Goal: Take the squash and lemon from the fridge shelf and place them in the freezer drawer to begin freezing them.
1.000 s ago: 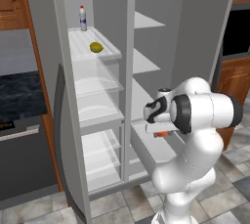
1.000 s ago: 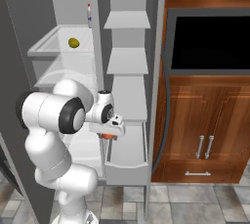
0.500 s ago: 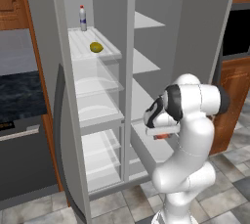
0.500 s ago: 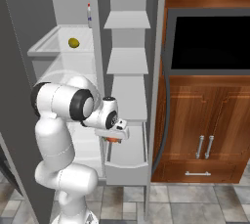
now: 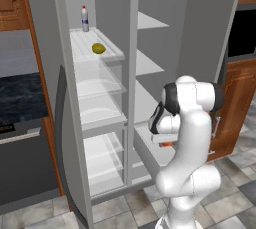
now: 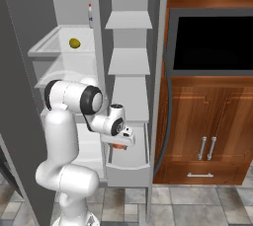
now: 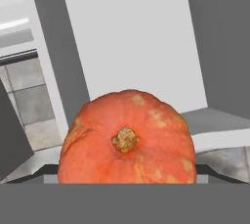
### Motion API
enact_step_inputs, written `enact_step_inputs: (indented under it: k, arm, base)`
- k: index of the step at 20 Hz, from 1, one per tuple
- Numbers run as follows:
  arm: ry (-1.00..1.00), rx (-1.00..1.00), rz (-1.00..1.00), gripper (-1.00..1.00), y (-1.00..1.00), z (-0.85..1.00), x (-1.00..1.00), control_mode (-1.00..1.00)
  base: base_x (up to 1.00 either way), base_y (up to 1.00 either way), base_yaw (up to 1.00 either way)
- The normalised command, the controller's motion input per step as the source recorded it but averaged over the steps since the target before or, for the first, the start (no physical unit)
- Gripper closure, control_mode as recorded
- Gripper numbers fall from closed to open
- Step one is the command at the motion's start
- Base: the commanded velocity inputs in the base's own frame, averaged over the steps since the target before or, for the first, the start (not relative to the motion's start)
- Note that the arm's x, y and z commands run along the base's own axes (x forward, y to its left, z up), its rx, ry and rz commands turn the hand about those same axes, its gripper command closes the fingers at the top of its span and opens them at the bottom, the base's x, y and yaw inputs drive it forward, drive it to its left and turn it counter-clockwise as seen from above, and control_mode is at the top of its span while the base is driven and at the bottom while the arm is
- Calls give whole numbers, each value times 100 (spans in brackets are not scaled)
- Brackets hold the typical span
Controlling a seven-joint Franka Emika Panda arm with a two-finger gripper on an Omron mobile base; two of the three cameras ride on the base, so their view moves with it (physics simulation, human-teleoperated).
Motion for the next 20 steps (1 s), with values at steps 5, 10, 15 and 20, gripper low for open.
enact_step_inputs:
  k: [5, 10, 15, 20]
  arm:
    - [0, 6, 0, 100, -7, -38, 13, -100]
    - [0, 1, 0, 100, -7, -39, 23, -100]
    - [2, 0, 0, 100, -1, -39, 31, -100]
    - [2, 0, 0, 100, 0, -30, 31, -100]
  base:
    - [0, 0, 0]
    - [0, 0, 0]
    - [0, 0, 0]
    - [0, 0, 0]
